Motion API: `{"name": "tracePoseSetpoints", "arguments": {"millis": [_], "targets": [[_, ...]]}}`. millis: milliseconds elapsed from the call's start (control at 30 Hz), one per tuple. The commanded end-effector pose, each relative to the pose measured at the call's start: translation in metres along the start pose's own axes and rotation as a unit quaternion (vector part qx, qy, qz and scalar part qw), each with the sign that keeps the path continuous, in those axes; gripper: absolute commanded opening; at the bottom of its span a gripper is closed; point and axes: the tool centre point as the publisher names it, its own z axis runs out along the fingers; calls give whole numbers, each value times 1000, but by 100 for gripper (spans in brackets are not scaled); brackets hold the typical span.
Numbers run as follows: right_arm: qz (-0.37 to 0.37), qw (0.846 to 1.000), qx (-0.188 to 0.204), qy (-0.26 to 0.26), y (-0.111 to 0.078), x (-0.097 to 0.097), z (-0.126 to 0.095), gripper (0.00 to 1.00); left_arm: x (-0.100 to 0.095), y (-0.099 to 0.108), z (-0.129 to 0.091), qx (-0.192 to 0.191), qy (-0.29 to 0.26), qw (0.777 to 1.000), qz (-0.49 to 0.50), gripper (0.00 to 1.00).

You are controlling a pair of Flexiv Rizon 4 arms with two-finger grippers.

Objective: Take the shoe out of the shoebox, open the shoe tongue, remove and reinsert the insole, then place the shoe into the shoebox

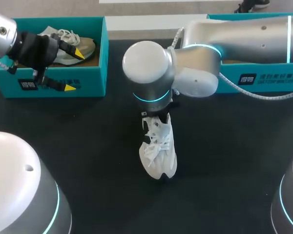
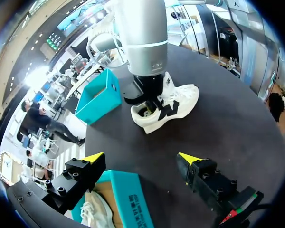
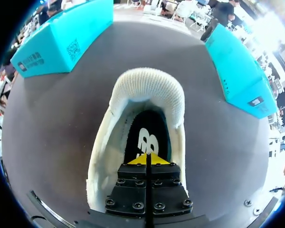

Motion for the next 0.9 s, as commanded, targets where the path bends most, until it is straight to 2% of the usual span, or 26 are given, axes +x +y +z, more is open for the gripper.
{"name": "tracePoseSetpoints", "arguments": {"millis": [33,133,333,600,733,800,900], "targets": [[-6,1000,-15,-19,3,-2,-23,0,0,0,0,-1,1,1000,0,100],[-12,1000,-12,-25,6,-5,-15,0,0,0,0,-1,1,1000,0,100],[-18,999,22,-15,1,-1,17,0,0,0,0,-1,1,1000,0,100],[-4,999,39,-12,-10,-3,36,0,0,0,0,-1,1,1000,0,100],[9,998,37,45,-11,1,43,0,0,0,0,-1,1,1000,0,100],[-9,997,41,60,-9,8,42,0,0,0,0,-1,1,1000,0,100],[-38,992,32,114,-5,20,39,0,0,0,0,-1,1,1000,0,100]]}}
